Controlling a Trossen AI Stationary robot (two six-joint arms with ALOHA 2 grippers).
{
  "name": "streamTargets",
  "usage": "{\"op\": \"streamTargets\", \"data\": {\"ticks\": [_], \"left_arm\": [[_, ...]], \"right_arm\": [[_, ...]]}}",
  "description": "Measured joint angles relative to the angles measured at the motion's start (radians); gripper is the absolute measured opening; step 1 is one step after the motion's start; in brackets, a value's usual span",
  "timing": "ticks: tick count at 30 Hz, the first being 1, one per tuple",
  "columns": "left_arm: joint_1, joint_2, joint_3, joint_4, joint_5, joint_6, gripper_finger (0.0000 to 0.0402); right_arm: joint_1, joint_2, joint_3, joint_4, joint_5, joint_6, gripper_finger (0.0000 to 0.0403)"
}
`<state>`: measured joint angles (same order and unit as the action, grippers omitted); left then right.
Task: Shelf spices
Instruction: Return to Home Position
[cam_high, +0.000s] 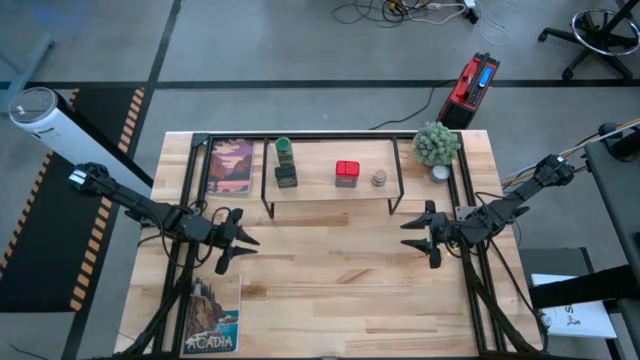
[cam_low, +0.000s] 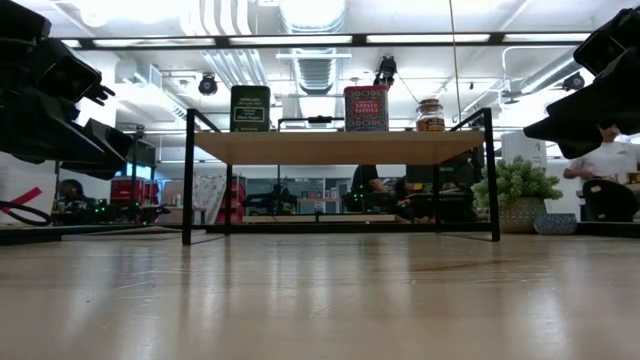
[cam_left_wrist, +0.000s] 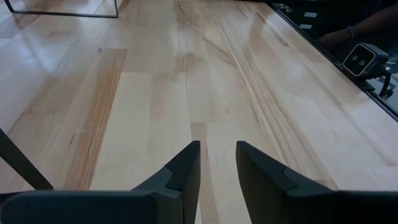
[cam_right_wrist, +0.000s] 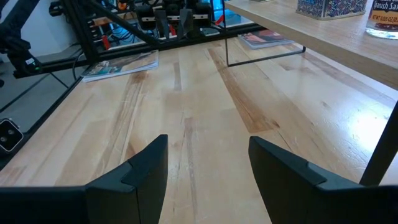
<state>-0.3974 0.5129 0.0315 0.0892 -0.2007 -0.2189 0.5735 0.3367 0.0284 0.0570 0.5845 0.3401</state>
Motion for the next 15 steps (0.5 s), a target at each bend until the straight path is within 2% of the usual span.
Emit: {"op": "streamTargets", "data": {"ticks": [15], "left_arm": [[0.0,0.0,0.0,0.0,0.0,0.0,0.0082]], "right_arm": [[0.0,0.0,0.0,0.0,0.0,0.0,0.0199]]}}
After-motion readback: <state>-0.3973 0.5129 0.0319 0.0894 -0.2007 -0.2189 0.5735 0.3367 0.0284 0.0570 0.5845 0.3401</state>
